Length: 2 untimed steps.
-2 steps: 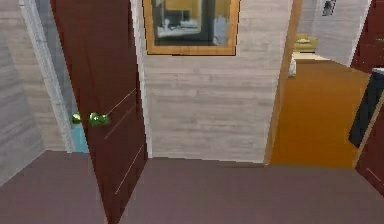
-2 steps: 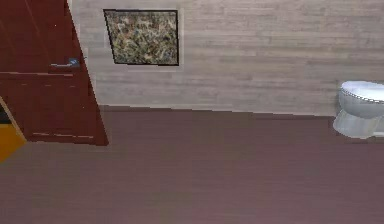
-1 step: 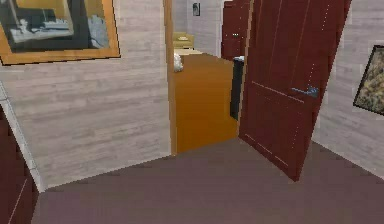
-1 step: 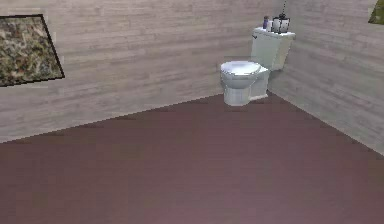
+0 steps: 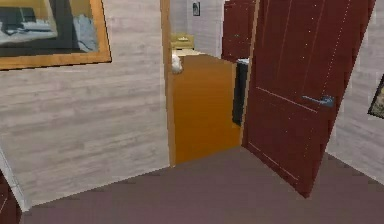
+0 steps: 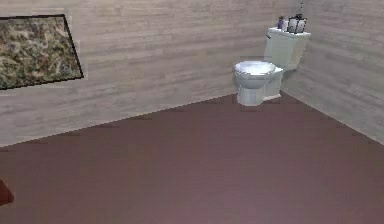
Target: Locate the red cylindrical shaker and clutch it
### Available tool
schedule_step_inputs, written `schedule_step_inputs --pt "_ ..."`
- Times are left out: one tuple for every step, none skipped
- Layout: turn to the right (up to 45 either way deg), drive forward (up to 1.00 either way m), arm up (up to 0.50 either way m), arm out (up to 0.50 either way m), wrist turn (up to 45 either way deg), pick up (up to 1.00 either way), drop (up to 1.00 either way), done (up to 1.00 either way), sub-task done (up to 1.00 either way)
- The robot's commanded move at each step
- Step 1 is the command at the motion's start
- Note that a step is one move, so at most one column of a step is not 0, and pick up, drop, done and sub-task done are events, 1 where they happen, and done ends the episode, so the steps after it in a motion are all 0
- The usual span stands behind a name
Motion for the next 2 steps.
schedule_step_inputs --pt "6.0 0.0 0.0 0.0 0.0 0.0 0.0 0.0 0.0" --pt "0.0 1.0 0.0 0.0 0.0 0.0 0.0 0.0 0.0"
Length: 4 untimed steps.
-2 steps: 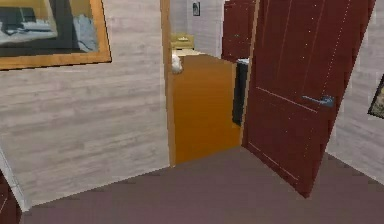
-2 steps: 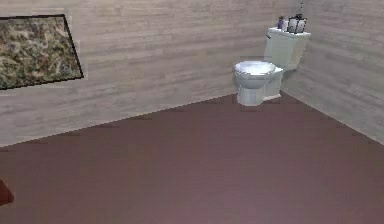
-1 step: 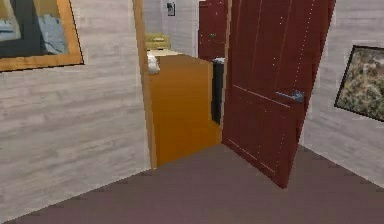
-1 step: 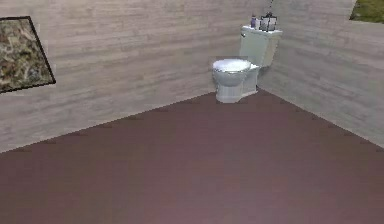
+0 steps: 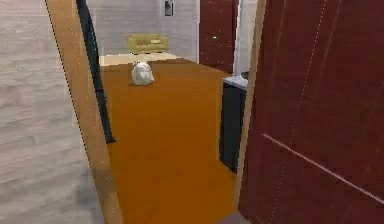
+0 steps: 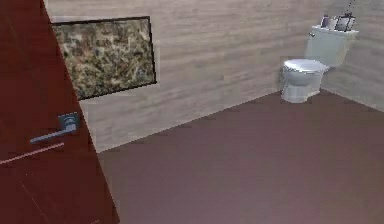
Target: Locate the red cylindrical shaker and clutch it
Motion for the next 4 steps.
schedule_step_inputs --pt "0.0 0.7 0.0 0.0 0.0 0.0 0.0 0.0 0.0" --pt "-6.0 0.0 0.0 0.0 0.0 0.0 0.0 0.0 0.0" --pt "0.0 0.85 0.0 0.0 0.0 0.0 0.0 0.0 0.0" --pt "-15.0 0.0 0.0 0.0 0.0 0.0 0.0 0.0 0.0"
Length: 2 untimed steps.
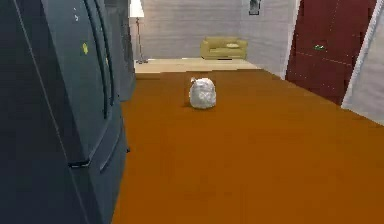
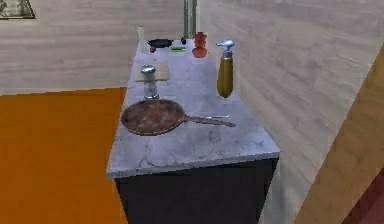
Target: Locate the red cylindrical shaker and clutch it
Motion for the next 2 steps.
schedule_step_inputs --pt "0.0 0.9 0.0 0.0 0.0 0.0 0.0 0.0 0.0" --pt "45.0 0.0 0.0 0.0 0.0 0.0 0.0 0.0 0.0"
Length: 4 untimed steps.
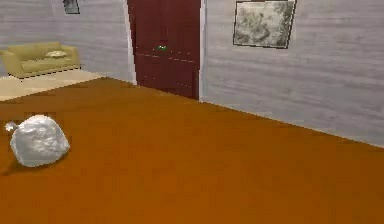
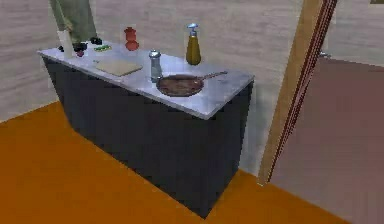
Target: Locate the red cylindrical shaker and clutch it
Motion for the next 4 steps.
schedule_step_inputs --pt "45.0 0.0 0.0 0.0 0.0 0.0 0.0 0.0 0.0" --pt "0.0 1.0 0.0 0.0 0.0 0.0 0.0 0.0 0.0" --pt "21.0 0.0 0.0 0.0 0.0 0.0 0.0 0.0 0.0" --pt "0.0 0.05 0.0 0.0 0.0 0.0 0.0 0.0 0.0"
